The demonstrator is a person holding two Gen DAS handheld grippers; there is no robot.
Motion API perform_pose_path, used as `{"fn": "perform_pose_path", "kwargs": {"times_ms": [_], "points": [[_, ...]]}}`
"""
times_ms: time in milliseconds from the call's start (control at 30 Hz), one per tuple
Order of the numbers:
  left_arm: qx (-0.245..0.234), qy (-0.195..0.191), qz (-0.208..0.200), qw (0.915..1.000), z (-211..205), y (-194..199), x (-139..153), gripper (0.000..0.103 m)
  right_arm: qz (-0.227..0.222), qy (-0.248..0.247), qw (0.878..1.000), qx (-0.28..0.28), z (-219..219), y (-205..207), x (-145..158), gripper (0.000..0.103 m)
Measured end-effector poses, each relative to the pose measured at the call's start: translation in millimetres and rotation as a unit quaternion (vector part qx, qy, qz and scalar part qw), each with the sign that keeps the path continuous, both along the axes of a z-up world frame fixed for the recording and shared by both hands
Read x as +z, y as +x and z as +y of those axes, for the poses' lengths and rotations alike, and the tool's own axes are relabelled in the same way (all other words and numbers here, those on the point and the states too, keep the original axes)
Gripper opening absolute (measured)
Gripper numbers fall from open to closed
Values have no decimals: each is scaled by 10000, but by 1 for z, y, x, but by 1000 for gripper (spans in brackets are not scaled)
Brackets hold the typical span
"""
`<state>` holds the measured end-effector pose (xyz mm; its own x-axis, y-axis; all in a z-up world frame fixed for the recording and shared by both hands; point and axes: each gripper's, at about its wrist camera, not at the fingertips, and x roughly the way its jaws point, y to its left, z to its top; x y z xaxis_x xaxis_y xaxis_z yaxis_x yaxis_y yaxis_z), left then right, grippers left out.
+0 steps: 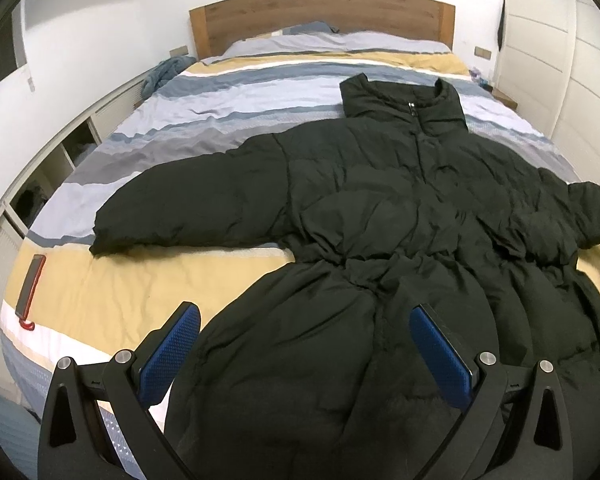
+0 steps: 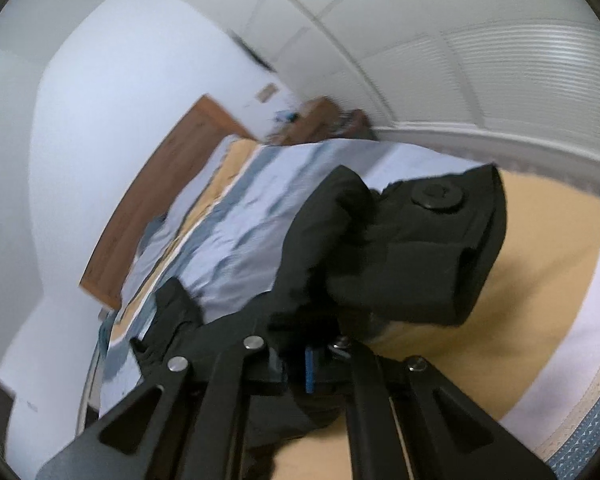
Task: Fold large clothes
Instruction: 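Lift the sleeve with the right gripper and fold it across the coat body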
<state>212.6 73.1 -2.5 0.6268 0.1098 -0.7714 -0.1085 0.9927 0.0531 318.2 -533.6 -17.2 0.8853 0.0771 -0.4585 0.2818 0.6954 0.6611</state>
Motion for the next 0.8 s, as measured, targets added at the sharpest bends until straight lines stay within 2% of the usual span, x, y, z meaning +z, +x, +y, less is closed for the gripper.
{"fn": "perform_pose_path", "kwargs": {"times_ms": [233, 400, 633, 800], "points": [[129, -75, -254, 9996, 9, -15, 17, 102, -382, -419, 9937, 967, 76, 13, 54, 5], [195, -173, -340, 9991, 19, -29, 24, 102, -564, -730, 9798, 1774, 147, 16, 80, 5], [296, -289, -335, 9986, 33, -42, 26, 102, -543, -1015, 9569, 2668, 226, 15, 83, 5], [368, -269, -310, 9985, 40, -48, 24, 102, -302, -1188, 9391, 3211, 269, 8, 61, 5]]}}
